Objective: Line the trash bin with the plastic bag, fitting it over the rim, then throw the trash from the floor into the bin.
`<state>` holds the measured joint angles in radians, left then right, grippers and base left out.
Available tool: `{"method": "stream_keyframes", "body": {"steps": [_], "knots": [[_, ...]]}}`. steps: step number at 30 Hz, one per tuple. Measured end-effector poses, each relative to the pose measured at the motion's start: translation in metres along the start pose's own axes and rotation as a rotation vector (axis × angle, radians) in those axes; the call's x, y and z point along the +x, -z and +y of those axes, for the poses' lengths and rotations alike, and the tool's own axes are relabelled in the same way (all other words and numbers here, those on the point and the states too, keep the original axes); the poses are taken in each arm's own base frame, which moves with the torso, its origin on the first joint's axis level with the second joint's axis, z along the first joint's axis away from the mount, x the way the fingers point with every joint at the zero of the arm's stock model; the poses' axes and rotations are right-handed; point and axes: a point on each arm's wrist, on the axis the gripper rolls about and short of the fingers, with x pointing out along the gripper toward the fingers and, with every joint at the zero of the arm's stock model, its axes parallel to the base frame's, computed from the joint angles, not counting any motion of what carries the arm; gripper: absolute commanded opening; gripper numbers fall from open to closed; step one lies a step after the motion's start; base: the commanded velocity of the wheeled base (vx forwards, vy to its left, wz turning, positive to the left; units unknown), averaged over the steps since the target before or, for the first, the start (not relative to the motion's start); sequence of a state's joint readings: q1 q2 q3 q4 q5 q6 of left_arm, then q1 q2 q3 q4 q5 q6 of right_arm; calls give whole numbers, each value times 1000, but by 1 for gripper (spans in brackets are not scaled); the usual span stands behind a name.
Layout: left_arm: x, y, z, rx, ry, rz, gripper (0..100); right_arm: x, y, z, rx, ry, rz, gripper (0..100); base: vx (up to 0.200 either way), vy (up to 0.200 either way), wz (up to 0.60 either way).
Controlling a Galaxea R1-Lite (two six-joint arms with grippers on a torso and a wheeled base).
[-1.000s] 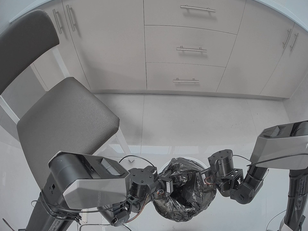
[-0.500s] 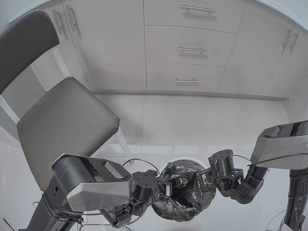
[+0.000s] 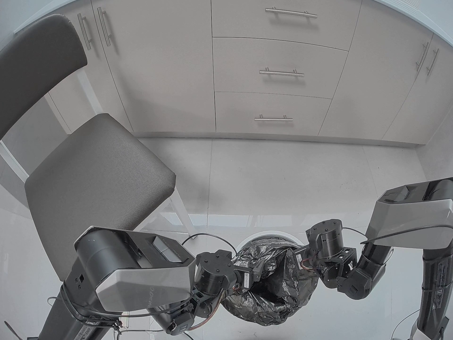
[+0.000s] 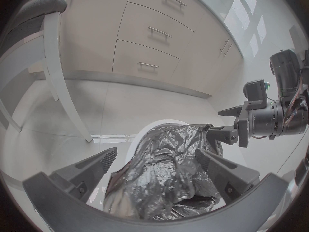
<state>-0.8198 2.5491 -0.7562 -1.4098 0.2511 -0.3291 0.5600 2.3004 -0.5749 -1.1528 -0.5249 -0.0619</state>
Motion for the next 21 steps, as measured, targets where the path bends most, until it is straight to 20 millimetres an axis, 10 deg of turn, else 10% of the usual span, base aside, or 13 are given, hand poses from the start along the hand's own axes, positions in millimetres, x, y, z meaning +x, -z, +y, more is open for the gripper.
{"method": "stream_keyframes", "body": {"steps": [21], "knots": [[6, -3, 9, -9, -39, -18, 100, 54, 13, 0, 142, 76, -89, 100, 0, 0, 0]]}}
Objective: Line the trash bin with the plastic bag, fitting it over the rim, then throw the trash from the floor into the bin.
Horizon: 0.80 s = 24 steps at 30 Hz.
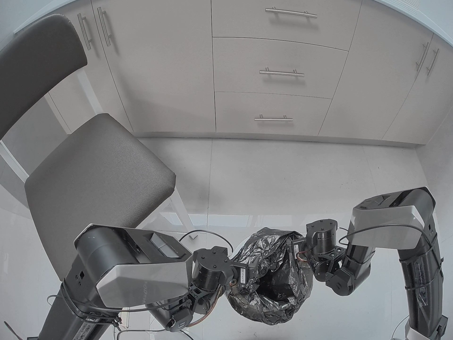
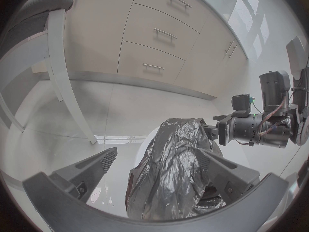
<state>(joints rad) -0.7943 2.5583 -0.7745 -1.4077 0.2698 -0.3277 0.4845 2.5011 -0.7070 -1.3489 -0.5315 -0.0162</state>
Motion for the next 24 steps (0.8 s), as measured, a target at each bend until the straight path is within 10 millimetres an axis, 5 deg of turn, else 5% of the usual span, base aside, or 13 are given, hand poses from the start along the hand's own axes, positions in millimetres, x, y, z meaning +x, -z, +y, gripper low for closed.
{"method": "stream_keyframes", "body": {"steps": [13, 24], "knots": [[0, 2, 0, 2, 0, 6, 100, 4, 0, 2, 66, 2, -72, 100, 0, 0, 0], [-5, 3, 3, 8, -54, -4, 100, -18, 12, 18, 26, -108, -46, 100, 0, 0, 0]]}}
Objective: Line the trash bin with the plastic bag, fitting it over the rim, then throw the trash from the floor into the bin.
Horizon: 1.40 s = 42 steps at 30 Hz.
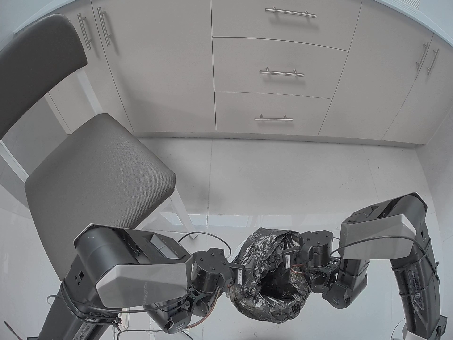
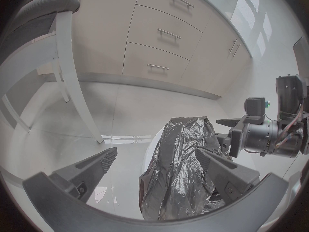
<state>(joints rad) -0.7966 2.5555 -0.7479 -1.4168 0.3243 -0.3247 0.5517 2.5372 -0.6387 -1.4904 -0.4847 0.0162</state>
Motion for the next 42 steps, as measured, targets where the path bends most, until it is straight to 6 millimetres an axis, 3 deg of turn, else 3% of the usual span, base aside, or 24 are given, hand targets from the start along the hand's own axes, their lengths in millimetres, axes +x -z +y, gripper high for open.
{"method": "stream_keyframes", "body": {"steps": [13, 18, 24, 42], "knots": [[-7, 3, 2, 52, -4, 20, 100, -16, 0, -1, 11, -140, -7, 100, 0, 0, 0], [-9, 6, 2, 92, 3, 36, 100, -20, -9, -11, 78, -234, -5, 100, 0, 0, 0], [1, 6, 4, 115, -17, 68, 100, -22, -20, -21, 126, -222, -29, 100, 0, 0, 0], [30, -10, 38, 78, -123, 74, 100, -19, -37, -31, 186, -196, -82, 100, 0, 0, 0]]}}
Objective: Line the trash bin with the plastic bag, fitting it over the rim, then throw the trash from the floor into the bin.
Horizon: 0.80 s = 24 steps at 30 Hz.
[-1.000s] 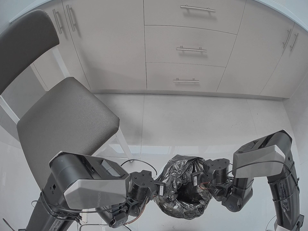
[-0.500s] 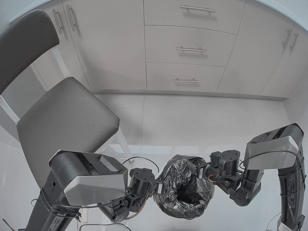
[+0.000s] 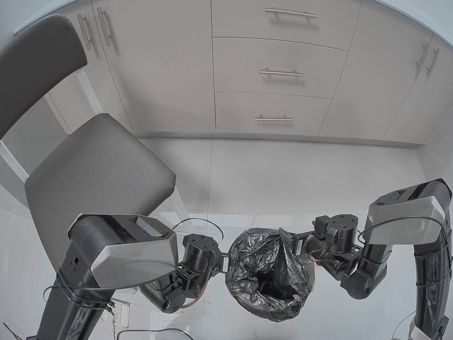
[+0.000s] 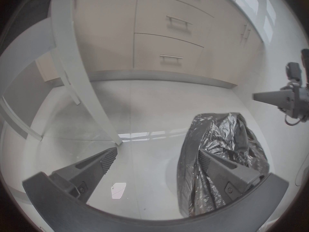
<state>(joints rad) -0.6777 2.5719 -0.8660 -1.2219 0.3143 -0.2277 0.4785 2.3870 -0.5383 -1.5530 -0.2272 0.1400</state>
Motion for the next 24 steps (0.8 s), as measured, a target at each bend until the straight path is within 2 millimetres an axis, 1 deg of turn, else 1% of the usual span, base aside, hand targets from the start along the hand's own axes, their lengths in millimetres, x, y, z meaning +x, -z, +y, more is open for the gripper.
{"method": "stream_keyframes", "body": {"steps": [7, 12, 16, 20, 24], "knots": [[12, -4, 13, -10, -43, 17, 100, -1, -1, 1, -4, -1, -2, 100, 0, 0, 0], [18, -3, 16, -4, -56, 35, 100, -1, 0, 2, -5, 1, -2, 100, 0, 0, 0], [18, 0, 14, 7, -52, 59, 100, 0, 0, 2, -7, 1, 0, 100, 0, 0, 0], [18, 6, 15, 22, -62, 126, 100, 0, 1, 2, -8, 0, 2, 100, 0, 0, 0], [18, 4, 14, -12, -64, 132, 100, 0, 2, 3, -10, -2, 5, 100, 0, 0, 0]]}}
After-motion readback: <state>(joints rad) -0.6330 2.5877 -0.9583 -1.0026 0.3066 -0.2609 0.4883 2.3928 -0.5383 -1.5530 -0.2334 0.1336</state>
